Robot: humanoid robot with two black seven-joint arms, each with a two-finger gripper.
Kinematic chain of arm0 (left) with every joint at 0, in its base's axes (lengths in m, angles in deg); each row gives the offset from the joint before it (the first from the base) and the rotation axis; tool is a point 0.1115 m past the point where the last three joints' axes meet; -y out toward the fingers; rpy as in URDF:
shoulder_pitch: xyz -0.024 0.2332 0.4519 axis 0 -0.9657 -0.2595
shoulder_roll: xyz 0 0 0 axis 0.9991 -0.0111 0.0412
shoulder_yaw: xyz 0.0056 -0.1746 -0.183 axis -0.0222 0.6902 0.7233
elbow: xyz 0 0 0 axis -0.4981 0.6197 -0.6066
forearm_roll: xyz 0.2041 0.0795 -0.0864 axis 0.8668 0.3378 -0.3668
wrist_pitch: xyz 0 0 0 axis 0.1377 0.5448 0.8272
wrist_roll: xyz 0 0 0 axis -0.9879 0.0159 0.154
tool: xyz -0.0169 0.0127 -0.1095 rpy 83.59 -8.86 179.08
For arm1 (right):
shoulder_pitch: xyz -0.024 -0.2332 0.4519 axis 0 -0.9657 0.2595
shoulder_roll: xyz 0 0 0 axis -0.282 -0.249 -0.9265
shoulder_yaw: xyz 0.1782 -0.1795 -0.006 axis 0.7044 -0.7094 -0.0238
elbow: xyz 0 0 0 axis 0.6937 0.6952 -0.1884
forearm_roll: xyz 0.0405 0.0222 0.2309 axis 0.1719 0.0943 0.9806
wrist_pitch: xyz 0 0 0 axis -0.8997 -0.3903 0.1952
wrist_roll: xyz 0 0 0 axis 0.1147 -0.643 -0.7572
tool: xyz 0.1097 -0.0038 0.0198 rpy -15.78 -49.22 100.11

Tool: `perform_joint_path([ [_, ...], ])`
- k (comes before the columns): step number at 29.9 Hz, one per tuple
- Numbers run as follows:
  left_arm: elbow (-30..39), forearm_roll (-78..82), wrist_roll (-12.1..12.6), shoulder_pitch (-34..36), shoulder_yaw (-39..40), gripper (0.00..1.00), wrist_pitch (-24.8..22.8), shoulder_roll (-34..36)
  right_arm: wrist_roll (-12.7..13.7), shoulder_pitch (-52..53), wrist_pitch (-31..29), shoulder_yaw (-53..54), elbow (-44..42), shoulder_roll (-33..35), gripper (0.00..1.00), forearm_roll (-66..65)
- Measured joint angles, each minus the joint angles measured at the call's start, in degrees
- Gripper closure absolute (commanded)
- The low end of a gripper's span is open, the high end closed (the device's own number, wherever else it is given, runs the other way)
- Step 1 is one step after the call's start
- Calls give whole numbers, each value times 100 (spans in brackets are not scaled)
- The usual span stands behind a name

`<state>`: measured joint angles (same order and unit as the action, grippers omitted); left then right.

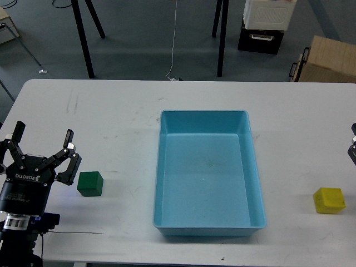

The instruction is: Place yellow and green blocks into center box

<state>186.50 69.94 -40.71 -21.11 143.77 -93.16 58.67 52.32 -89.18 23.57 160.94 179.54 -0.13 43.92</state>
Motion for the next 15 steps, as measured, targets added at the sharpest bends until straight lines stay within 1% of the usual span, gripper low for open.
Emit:
perform_joint_path([
  [1,0,0,1,38,-2,0,0,0,1,158,48,-113,-16,238,0,-64],
  [5,-4,-1,2,166,-28,0,0,0,10,1228,609,-990,-201,1158,0,-555],
  [8,-5,4,-2,205,-98,0,0,0,22,2382,968,-2031,-281,1626,0,-1132],
  [11,-12,7,-19,213,-139,0,0,0,45,3750,1517,-3419,-296,1923,0,-1923],
  [13,-14,8,-22,214,-149,0,0,0,153,4764,1768,-4504,-297,2003,0,-2531],
  [15,-26,10,-23,215,-153,0,0,0,390,5736,1883,-5579,-297,2002,0,-3069],
])
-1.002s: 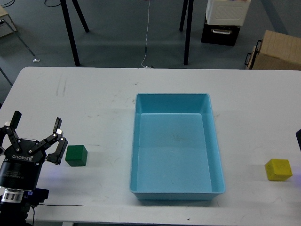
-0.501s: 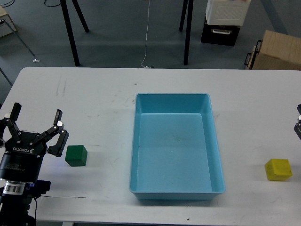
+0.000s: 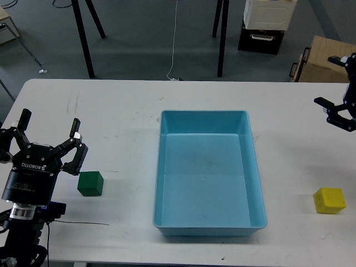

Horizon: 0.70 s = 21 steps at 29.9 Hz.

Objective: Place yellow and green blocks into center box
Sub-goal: 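Move the right gripper down over the yellow cube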

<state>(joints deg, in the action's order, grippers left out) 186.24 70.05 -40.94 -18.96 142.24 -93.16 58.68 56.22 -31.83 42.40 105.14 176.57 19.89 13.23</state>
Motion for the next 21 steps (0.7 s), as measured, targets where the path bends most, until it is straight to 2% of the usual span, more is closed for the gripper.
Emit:
perform_joint_path([
  [6,-50,13,-1,21,-6,0,0,0,933,2763,165,-3170,6,-562,0,-1049],
  [10,-72,16,-1,70,-9,0,0,0,1352,4187,74,-4791,141,-966,0,-1756],
  [14,-75,17,-6,76,-3,0,0,0,1482,4947,-288,-5840,419,-1078,0,-2689],
  [21,-70,17,-12,28,0,0,0,0,1592,4988,-1261,-6406,584,-574,0,-3490],
])
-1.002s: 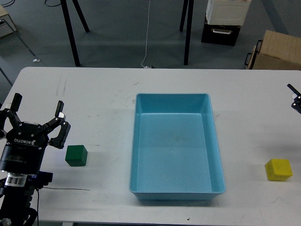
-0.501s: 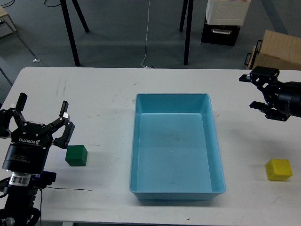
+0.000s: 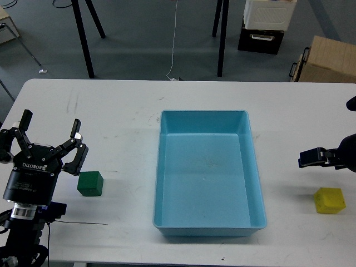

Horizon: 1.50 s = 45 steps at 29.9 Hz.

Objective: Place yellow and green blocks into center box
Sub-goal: 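Move the right gripper down over the yellow cube, then close the right gripper on the yellow cube and lift it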

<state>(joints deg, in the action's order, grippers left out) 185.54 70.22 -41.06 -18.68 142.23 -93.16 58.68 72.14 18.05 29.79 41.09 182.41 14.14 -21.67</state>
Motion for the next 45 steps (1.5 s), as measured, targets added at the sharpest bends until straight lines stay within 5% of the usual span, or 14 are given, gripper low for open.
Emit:
perform_joint_path([
  [13,3,0,-1,-32,-9,0,0,0,8,-925,-83,136,-2,468,0,-987],
  [36,-132,158,-14,7,-212,0,0,0,8,-1943,533,674,-203,-13,4,-935],
  [38,-146,158,-14,-4,-212,0,0,0,8,-2035,576,759,-219,-53,16,-934],
  [41,-166,158,-14,-10,-212,0,0,0,8,-2149,614,840,-224,-102,66,-934],
  [45,-209,158,-14,-11,-212,0,0,0,20,-2184,596,857,-218,-169,100,-935],
])
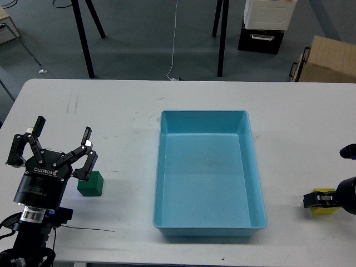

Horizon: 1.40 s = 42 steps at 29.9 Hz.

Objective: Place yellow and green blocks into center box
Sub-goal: 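Close the right gripper on the yellow cube and lift it, then carry the yellow cube into the blue tray and release it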

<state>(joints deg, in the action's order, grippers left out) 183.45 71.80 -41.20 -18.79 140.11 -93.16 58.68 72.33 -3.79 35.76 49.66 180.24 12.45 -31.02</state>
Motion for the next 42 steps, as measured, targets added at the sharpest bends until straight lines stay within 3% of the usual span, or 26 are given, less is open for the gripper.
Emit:
perform_joint_path([
  [10,-7,0,2,-11,0,0,0,0,49,155,0,431,209,204,100,122],
  [16,-20,12,1,-15,1,0,0,0,58,1333,-302,665,121,66,100,778],
  [21,-57,34,-1,4,9,0,0,0,50,2113,-417,643,-718,-1392,100,1840],
  [28,-138,40,-2,51,10,0,0,0,50,2249,-387,193,-1787,-3806,98,2163],
  [31,-175,38,-2,53,10,0,0,0,53,2156,-355,23,-2168,-4611,77,2172],
  [36,-208,36,-2,53,10,0,0,0,52,2042,-343,-294,-2341,-5234,62,2175],
  [38,-208,36,-2,53,9,0,0,0,51,2039,-336,-390,-2345,-5291,38,2175],
  [39,-208,36,-2,53,9,0,0,0,52,2037,-335,-421,-2347,-5296,9,2176],
  [40,-208,35,-2,52,9,0,0,0,51,2037,-334,-440,-2347,-5296,4,2176],
  [42,-209,35,-2,47,9,0,0,0,51,2036,-325,-455,-2347,-5284,5,2186],
])
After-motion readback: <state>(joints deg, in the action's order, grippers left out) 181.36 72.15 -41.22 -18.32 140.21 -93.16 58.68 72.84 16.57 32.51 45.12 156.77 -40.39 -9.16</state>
